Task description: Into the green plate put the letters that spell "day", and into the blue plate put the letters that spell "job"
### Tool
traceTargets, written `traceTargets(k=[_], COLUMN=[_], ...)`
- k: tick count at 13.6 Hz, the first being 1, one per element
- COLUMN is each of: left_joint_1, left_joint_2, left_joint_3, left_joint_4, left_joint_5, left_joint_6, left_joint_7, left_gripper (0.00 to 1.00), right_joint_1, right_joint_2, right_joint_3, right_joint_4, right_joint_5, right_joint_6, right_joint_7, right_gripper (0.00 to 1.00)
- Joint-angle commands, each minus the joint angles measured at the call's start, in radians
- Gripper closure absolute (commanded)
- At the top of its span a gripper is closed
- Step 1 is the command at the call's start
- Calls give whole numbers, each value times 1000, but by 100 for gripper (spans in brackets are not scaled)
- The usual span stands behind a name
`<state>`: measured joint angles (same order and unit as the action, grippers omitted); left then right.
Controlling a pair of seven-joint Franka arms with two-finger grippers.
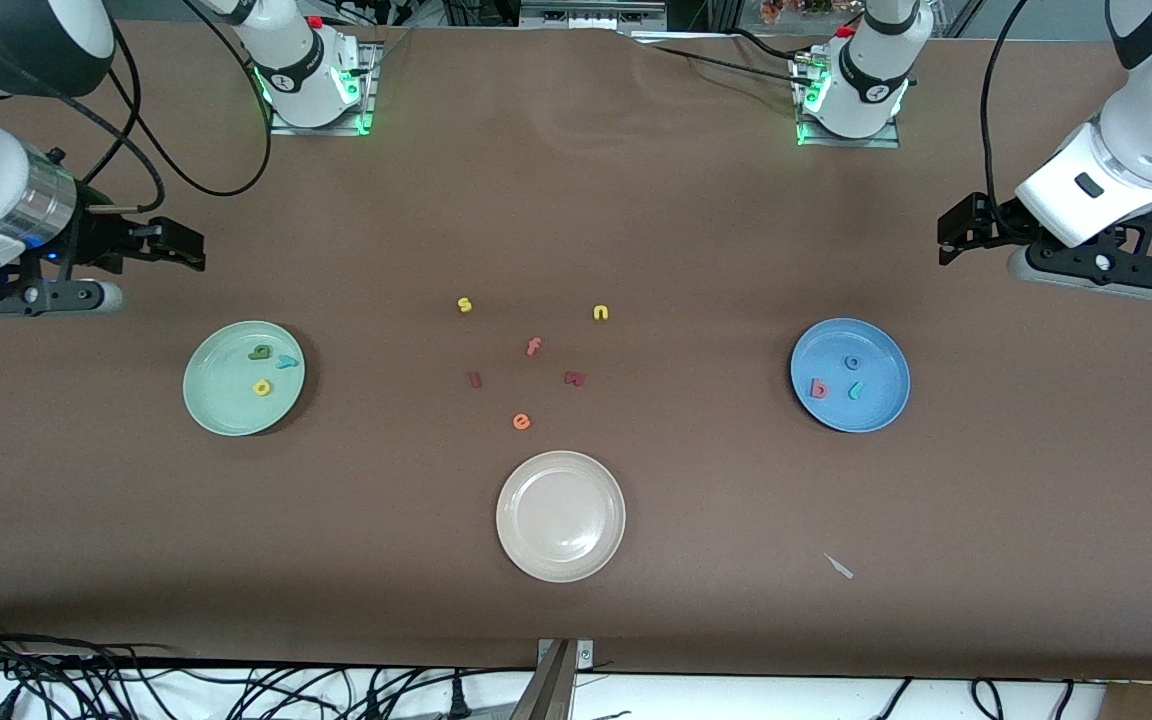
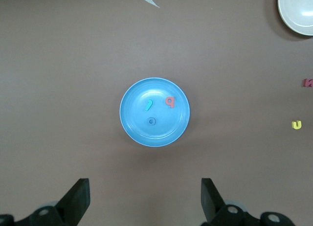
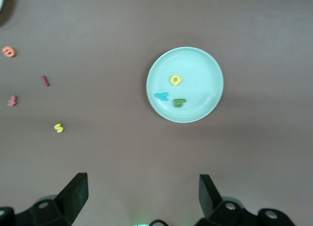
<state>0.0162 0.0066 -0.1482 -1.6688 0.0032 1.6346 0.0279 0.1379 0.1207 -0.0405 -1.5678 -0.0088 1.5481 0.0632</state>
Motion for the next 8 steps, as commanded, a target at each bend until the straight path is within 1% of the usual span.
traceTargets(k=[1, 8], left_joint_1=[7, 11], left_joint_2=[-14, -13], left_joint_3=[-1, 1], left_joint_4=[-3, -2], left_joint_5=[0, 0], left_joint_6=[-15, -16], left_joint_7=[-2, -2], left_gripper=[0, 0], right_joint_1=[-35, -30], right_joint_2=[-16, -7], right_joint_3=[18, 18], right_joint_4=[-18, -11], right_joint_5=[-20, -16], right_joint_6=[17, 3], right_joint_7=[-28, -26], right_gripper=[0, 0])
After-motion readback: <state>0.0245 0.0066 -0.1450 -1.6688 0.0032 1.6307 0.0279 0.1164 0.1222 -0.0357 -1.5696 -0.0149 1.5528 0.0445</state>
